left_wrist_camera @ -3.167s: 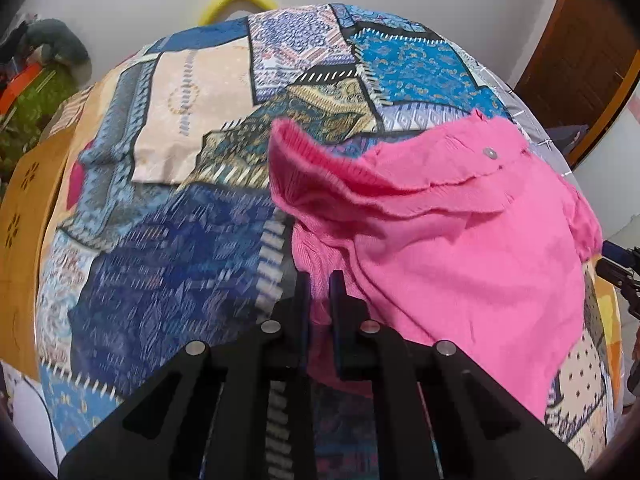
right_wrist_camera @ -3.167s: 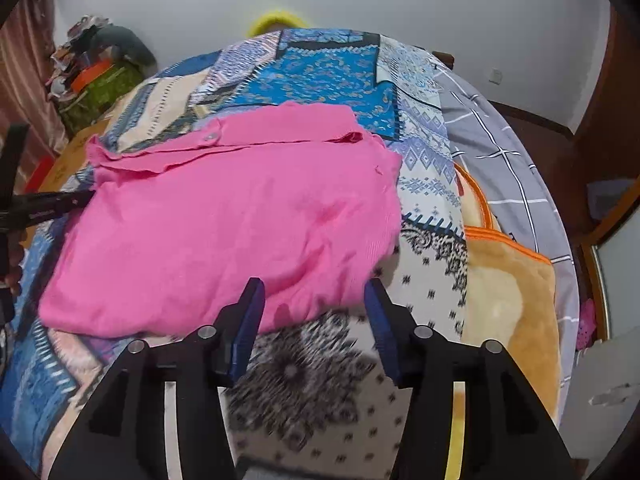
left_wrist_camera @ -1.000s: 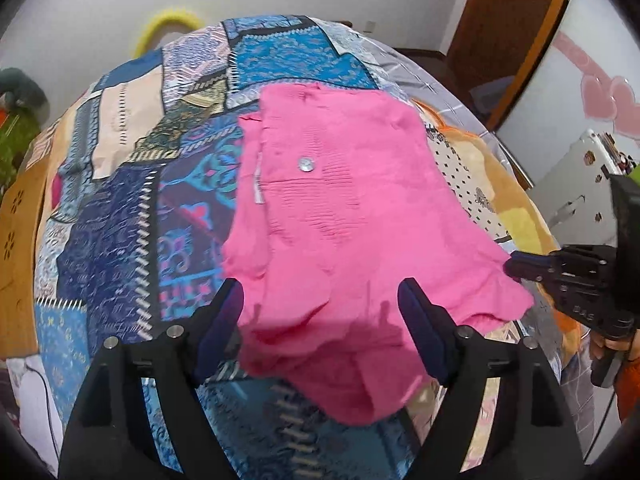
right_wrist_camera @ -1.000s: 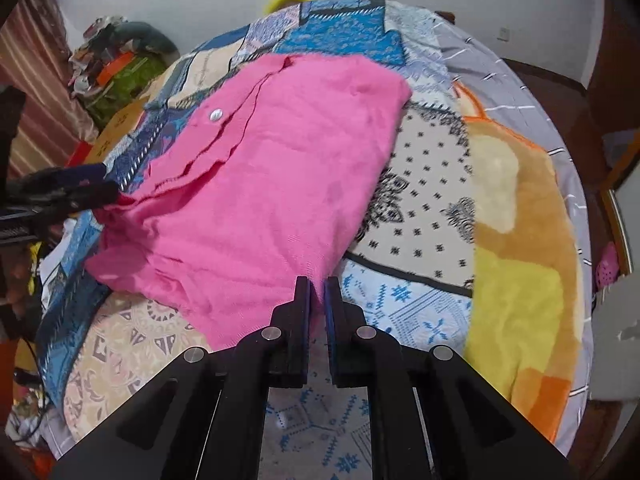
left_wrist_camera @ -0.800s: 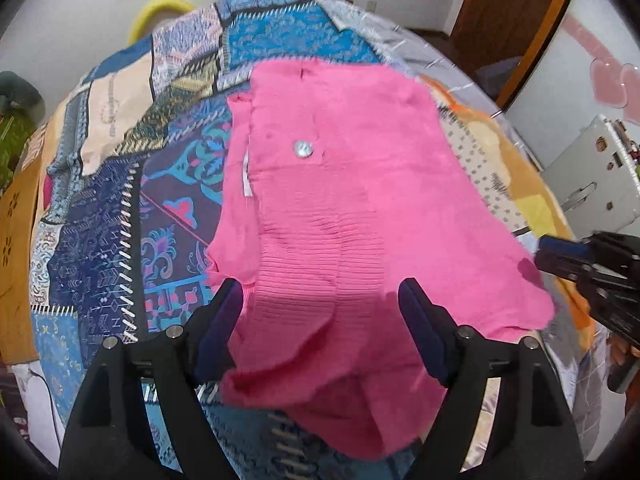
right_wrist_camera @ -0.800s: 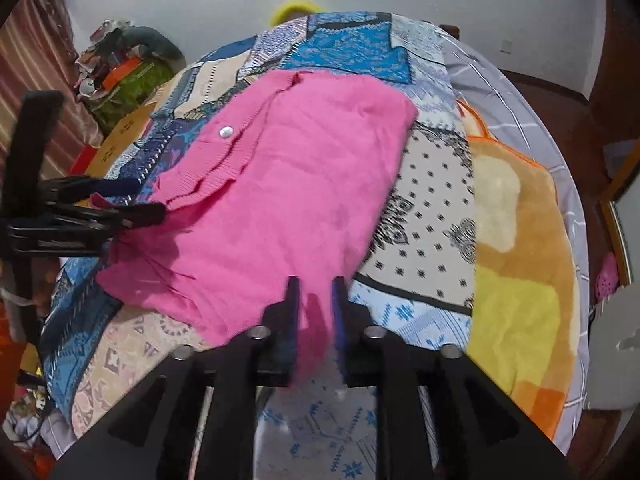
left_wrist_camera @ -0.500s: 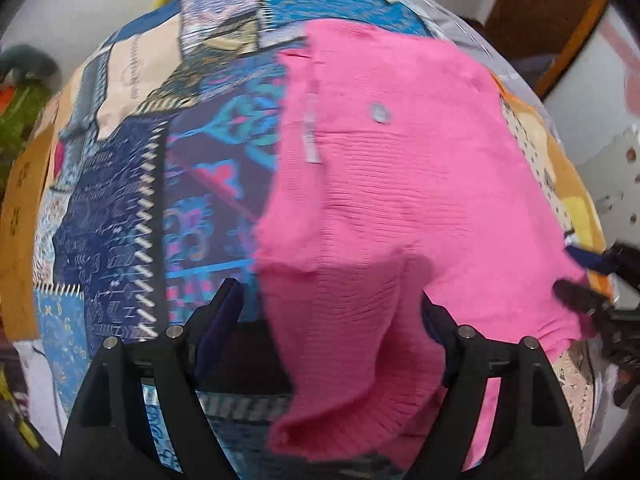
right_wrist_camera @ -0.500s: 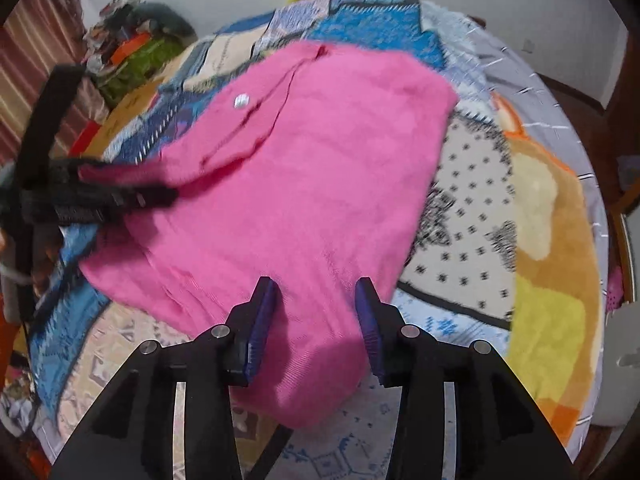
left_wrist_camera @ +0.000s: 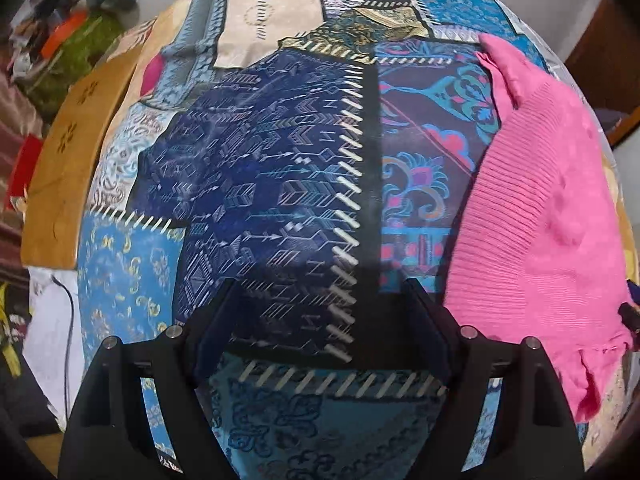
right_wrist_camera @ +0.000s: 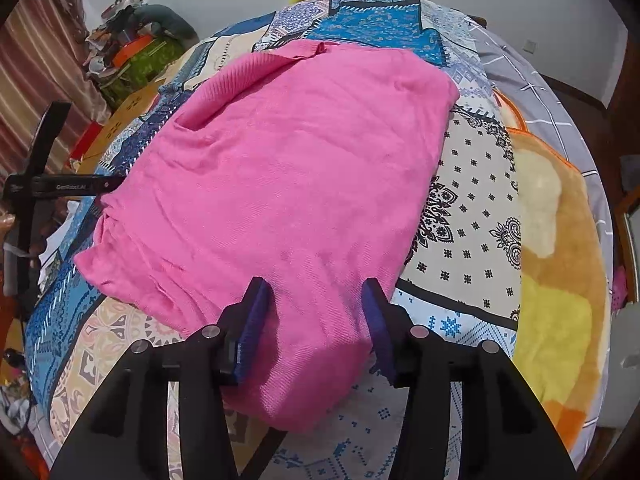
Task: Fold small clothes
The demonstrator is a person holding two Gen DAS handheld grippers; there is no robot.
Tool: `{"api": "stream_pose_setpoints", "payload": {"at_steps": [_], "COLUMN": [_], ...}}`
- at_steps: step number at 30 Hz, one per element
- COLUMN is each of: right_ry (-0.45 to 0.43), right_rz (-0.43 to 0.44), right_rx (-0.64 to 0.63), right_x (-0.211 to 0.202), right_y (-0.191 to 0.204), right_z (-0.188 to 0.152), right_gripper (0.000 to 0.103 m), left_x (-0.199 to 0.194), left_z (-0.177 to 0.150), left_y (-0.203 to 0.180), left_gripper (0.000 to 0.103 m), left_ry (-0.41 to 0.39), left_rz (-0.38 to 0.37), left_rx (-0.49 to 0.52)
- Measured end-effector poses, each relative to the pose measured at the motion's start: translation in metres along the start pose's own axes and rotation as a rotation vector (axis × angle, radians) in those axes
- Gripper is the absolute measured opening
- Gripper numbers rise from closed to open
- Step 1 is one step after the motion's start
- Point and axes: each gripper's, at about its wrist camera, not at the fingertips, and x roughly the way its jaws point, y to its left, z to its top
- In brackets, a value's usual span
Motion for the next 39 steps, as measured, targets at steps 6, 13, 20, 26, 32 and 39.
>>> {"api": "stream_pose_setpoints", "payload": {"at_steps": [6,13,20,26,32,39], "right_ry": [0.004,-0.055,-0.092,-0.064,-0.055,-0.063], "right_rz": [-0.005,-0.03,-0.035,-0.019,0.004,0.036], "right_rx": [-0.003,-0.01,0.019,0.038,0.038,0.054], "right_x": [-0.003,-0.012,-0.004,0.025,0.038,0.034], "right_y": [-0.001,-0.007,-0.023,-0.033,-0.037,-0.041], "right_z": [0.005,0.024,0.051,0.065,0.057,0.052], "right_gripper": [0.046,0.05,0.053,0.053,0.056,0.058], "left_x": [-0.034,-0.051,-0.041,-0.002,0.03,0.038], "left_z": [0.011,0.052,0.084,0.115,0.14,0.165], "left_y": [-0.018,-0.077,-0.142,-0.169,-0.162,-0.1], "left_gripper": [0.081,0.081,0.081,0.081,0.082,0.092], "left_ry": [-0.09,-0.159,-0.174,-0.124,-0.118,-0.141], "left_rz": [-0.036,-0.059,-0.067,-0.023,0.06,0.095], "left_rx": [0.046,0.197,0.299,0.323,0.301,0.118]}}
